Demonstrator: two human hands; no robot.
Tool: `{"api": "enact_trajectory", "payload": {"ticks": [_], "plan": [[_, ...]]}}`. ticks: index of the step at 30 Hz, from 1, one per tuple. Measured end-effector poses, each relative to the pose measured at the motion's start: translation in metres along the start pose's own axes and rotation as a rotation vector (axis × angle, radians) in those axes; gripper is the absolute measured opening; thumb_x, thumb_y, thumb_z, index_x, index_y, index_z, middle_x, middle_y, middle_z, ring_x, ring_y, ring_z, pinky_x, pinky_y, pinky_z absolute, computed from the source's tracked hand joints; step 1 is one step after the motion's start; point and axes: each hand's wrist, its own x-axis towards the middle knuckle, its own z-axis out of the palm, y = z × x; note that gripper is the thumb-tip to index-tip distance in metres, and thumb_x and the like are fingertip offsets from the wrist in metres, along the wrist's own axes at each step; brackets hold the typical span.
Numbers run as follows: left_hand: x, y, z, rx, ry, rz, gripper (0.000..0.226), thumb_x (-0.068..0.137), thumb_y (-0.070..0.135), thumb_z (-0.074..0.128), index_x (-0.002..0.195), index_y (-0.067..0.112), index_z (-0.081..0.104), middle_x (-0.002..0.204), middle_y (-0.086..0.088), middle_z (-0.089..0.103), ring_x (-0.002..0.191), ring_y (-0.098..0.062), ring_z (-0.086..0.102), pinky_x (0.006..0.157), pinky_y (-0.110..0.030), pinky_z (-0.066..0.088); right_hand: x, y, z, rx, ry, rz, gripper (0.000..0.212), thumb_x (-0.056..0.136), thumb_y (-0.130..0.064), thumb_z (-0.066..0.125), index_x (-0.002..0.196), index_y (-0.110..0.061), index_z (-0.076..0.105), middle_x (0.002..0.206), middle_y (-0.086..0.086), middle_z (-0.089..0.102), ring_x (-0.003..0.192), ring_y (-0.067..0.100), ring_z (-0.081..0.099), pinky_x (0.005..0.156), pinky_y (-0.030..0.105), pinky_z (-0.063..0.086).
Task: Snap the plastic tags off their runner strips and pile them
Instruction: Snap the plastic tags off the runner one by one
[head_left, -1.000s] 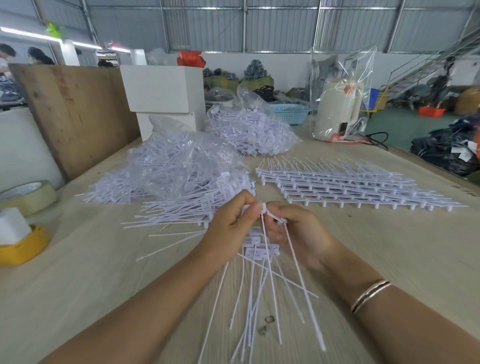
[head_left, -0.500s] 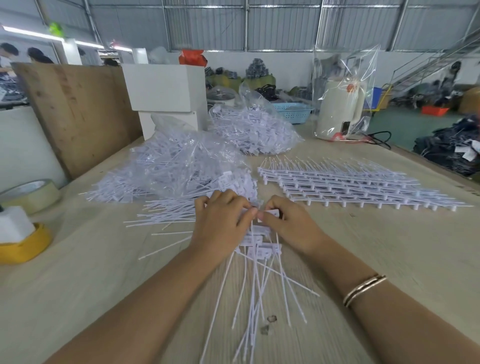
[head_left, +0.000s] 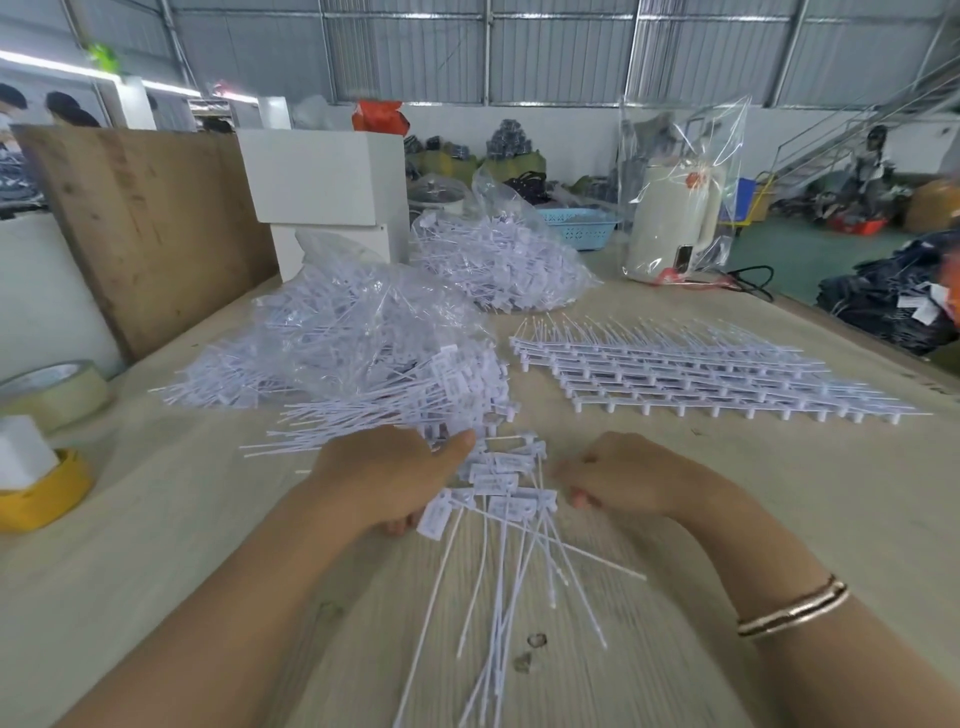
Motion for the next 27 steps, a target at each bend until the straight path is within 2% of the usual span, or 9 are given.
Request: {"api": "enact_trajectory", "payload": {"ticks": [3, 8, 12, 14, 17, 20, 22, 25, 27], "plan": [[0.0, 0.002, 0.003, -0.04, -0.012, 0.073, 0.07, 0.089, 0.068, 0.025, 0.053, 0.016, 0.055, 0.045, 0.004, 0.061, 0.054, -0.011, 0.063, 0.075, -0.027, 0.048, -0.001, -0.006, 0.007, -0.01, -0.036, -0.072, 0.043, 0.088, -0.048, 0.054, 0.059, -0.017, 0.049, 0.047, -0.011, 0.041, 0.045, 0.008, 0.037, 0.054, 0.027, 0.03], [0.007, -0.006, 0.005, -0.121, -0.153, 0.202, 0.039, 0.09, 0.049, 0.051, 0.093, 0.012, 0.064, 0.08, -0.004, 0.071, 0.065, -0.014, 0.065, 0.067, -0.025, 0.048, -0.006, -0.012, 0.008, -0.046, -0.09, -0.129, 0.022, 0.086, -0.028, 0.054, 0.072, -0.015, 0.044, 0.07, 0.004, 0.04, 0.061, 0.016, 0.034, 0.055, 0.027, 0.025], [0.018, -0.016, 0.006, -0.332, -0.15, 0.298, 0.012, 0.086, 0.04, 0.064, 0.086, 0.029, 0.059, 0.089, 0.009, 0.064, 0.078, -0.005, 0.057, 0.068, -0.019, 0.042, -0.009, -0.012, 0.007, -0.045, -0.076, -0.135, 0.03, 0.09, -0.038, 0.052, 0.072, -0.017, 0.043, 0.068, 0.001, 0.041, 0.06, 0.015, 0.036, 0.057, 0.029, 0.027], [0.022, -0.02, 0.008, -0.522, -0.134, 0.355, 0.007, 0.085, 0.035, 0.066, 0.084, 0.031, 0.061, 0.084, 0.011, 0.066, 0.074, -0.002, 0.058, 0.069, -0.017, 0.043, -0.01, -0.011, 0.007, -0.049, -0.061, -0.132, 0.037, 0.091, -0.044, 0.05, 0.068, -0.017, 0.04, 0.064, -0.001, 0.04, 0.055, 0.013, 0.035, 0.057, 0.03, 0.028], [0.026, -0.016, 0.018, -0.61, 0.092, 0.452, 0.011, 0.084, 0.03, 0.067, 0.085, 0.036, 0.057, 0.078, 0.015, 0.058, 0.066, 0.002, 0.051, 0.064, -0.016, 0.039, -0.011, -0.012, 0.008, -0.076, -0.08, -0.126, 0.027, 0.091, -0.033, 0.049, 0.071, -0.017, 0.04, 0.066, -0.003, 0.04, 0.057, 0.013, 0.033, 0.056, 0.028, 0.026], [0.024, -0.001, 0.026, -0.339, 0.495, 0.489, 0.018, 0.087, 0.037, 0.062, 0.098, 0.028, 0.052, 0.09, 0.017, 0.05, 0.077, -0.002, 0.049, 0.065, -0.021, 0.038, -0.012, -0.013, 0.008, -0.086, -0.093, -0.12, 0.016, 0.091, -0.025, 0.046, 0.077, -0.017, 0.046, 0.072, -0.003, 0.043, 0.062, 0.014, 0.036, 0.059, 0.029, 0.028], [0.019, 0.005, 0.02, -0.196, 0.596, 0.44, 0.032, 0.089, 0.055, 0.044, 0.081, 0.024, 0.05, 0.076, 0.013, 0.051, 0.069, -0.009, 0.051, 0.057, -0.027, 0.039, -0.013, -0.014, 0.006, -0.069, -0.09, -0.109, 0.021, 0.092, -0.028, 0.046, 0.073, -0.017, 0.048, 0.069, -0.003, 0.045, 0.06, 0.014, 0.038, 0.059, 0.03, 0.03], [0.007, 0.005, 0.009, -0.041, 0.405, 0.227, 0.071, 0.073, 0.079, 0.005, 0.049, 0.02, 0.038, 0.046, 0.006, 0.04, 0.046, -0.014, 0.047, 0.051, -0.024, 0.039, -0.015, -0.012, 0.0, -0.022, -0.061, -0.077, 0.035, 0.088, -0.028, 0.047, 0.056, -0.017, 0.041, 0.052, -0.004, 0.038, 0.046, 0.013, 0.032, 0.054, 0.029, 0.028], [-0.003, 0.006, 0.005, 0.031, 0.212, 0.13, 0.086, 0.062, 0.085, -0.006, 0.045, 0.018, 0.044, 0.046, 0.004, 0.047, 0.047, -0.013, 0.052, 0.06, -0.025, 0.045, -0.016, -0.01, -0.004, -0.025, -0.077, -0.041, 0.031, 0.086, -0.026, 0.049, 0.058, -0.014, 0.049, 0.045, -0.004, 0.042, 0.04, 0.012, 0.037, 0.052, 0.026, 0.033]]}}
